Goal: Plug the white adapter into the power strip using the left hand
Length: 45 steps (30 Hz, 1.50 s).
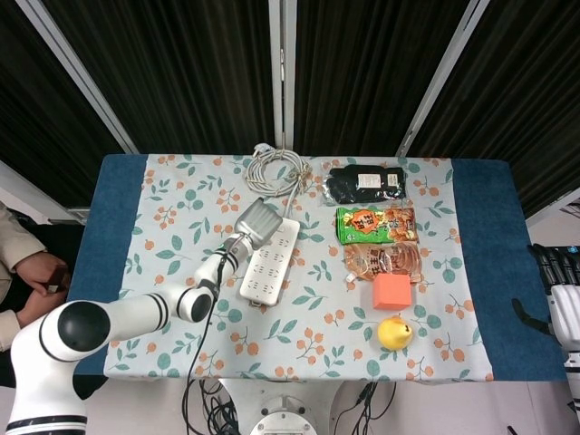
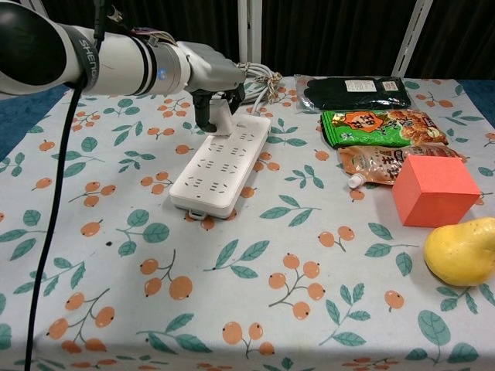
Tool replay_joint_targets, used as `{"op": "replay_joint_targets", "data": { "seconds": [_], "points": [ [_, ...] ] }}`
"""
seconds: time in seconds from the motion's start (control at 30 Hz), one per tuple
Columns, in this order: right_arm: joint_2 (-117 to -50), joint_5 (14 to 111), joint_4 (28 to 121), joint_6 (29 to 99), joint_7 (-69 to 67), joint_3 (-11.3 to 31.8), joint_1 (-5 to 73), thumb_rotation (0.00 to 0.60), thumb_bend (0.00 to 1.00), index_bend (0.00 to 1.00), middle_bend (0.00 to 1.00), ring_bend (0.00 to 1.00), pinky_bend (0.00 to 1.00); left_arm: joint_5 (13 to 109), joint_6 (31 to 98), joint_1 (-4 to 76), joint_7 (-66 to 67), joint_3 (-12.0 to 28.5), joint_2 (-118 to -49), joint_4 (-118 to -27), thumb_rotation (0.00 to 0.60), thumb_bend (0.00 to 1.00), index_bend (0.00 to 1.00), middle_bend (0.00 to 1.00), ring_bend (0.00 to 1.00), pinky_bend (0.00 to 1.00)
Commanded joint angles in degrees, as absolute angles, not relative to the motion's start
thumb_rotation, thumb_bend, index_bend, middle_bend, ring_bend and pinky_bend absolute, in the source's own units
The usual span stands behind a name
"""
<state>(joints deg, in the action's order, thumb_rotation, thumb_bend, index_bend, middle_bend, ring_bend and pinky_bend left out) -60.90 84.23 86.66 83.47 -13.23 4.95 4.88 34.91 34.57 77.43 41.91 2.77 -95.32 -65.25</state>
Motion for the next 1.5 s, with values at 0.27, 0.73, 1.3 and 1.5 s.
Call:
{"op": "replay_joint_targets", "data": {
  "seconds": [0.27, 0.73, 1.3, 1.5],
  "points": [
    [-60.9, 84.3, 86.8, 83.3, -13.2, 5.1, 5.0, 0.600, 0.24, 0.00, 0.06, 0.00, 0.00, 36.0, 35.6, 76.1, 38.2, 2.9, -93.8, -67.5, 0.600, 0.51, 0.24, 0.31, 0.21, 0.21],
    [-60.8, 84.4, 87.0, 83.4, -13.3, 5.3, 5.1, 0.600, 0.24, 0.00, 0.06, 0.00, 0.00, 41.6, 40.8, 71.1, 28.3, 6.9, -86.9, -77.0, 0.600, 0.50, 0.17, 0.22, 0.13, 0.15],
    [-60.9, 85.0, 87.2, 83.3, -13.0, 5.0, 5.3, 0.600, 0.24, 0.00, 0.06, 0.00, 0.00, 42.7, 42.4, 53.6, -33.8, 30.1, -93.3, -78.6, 0.600, 0.44, 0.74, 0.75, 0.67, 0.70],
    [-60.7, 84.6, 87.4, 83.4, -12.7, 5.0, 5.1, 0.600, 0.24, 0.00, 0.06, 0.00, 0.00, 38.1, 32.8, 52.7, -43.3, 34.4, -95.6, -75.3, 0.600, 0.51, 0.87, 0.92, 0.83, 0.84]
  ]
}}
